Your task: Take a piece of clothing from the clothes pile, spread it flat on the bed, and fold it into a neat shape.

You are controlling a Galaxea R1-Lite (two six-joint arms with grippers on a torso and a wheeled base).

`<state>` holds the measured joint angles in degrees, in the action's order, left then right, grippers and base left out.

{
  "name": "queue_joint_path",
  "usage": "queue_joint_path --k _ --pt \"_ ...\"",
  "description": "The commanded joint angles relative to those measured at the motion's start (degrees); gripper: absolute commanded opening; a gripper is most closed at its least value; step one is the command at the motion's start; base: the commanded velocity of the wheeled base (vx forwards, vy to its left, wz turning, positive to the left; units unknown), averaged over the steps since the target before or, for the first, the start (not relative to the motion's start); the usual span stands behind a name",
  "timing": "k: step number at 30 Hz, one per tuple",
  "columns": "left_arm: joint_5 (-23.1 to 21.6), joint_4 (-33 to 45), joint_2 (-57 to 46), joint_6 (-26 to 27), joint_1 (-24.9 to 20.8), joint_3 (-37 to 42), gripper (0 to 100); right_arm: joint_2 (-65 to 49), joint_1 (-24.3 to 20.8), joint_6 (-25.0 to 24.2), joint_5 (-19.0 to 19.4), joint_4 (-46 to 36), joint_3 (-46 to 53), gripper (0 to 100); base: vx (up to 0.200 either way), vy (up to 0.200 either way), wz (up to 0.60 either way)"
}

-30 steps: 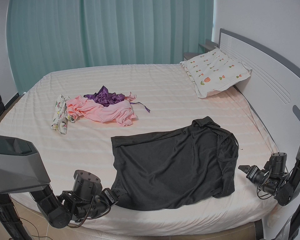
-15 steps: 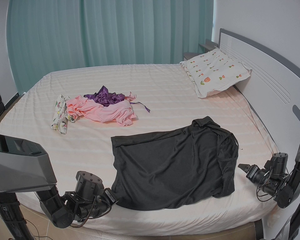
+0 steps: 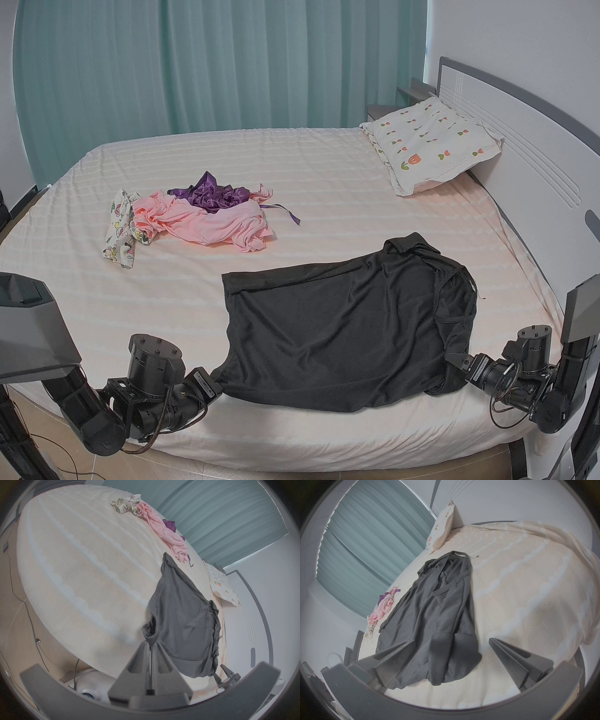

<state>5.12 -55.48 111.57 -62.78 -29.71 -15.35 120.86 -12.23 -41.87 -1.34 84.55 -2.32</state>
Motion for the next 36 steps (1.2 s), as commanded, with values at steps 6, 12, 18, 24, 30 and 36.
queue_joint_path --k 6,12,18,24,30,36 --pt "0.5 -0.2 -1.4 -0.4 1.8 -1.1 0 7.5 -3.6 -3.1 0.3 5.1 2.0 0 0.0 0.0 0.0" --pt "0.7 -0.4 -1.7 -0.5 3.4 -1.4 0 3.7 -2.5 -2.6 -0.2 5.0 2.3 0 0.0 0.0 0.0" --pt "4.2 -6.5 -1.2 -0.9 4.7 -1.0 0 -4.8 3.1 -0.5 0.5 3.2 2.3 0 0.0 0.0 0.0" --pt "5.3 -6.9 -2.8 0.6 4.3 0.4 0 -14.2 6.0 2.9 5.4 -5.5 2.3 0 0.0 0.0 0.0" --pt "5.0 -6.5 -3.8 2.6 4.0 1.5 0 -19.8 10.5 8.0 10.0 -13.0 2.3 0 0.0 0.0 0.0" --pt "4.5 1.3 -5.9 6.1 0.9 2.3 0 -23.7 14.2 15.0 12.2 -20.0 2.3 0 0.0 0.0 0.0"
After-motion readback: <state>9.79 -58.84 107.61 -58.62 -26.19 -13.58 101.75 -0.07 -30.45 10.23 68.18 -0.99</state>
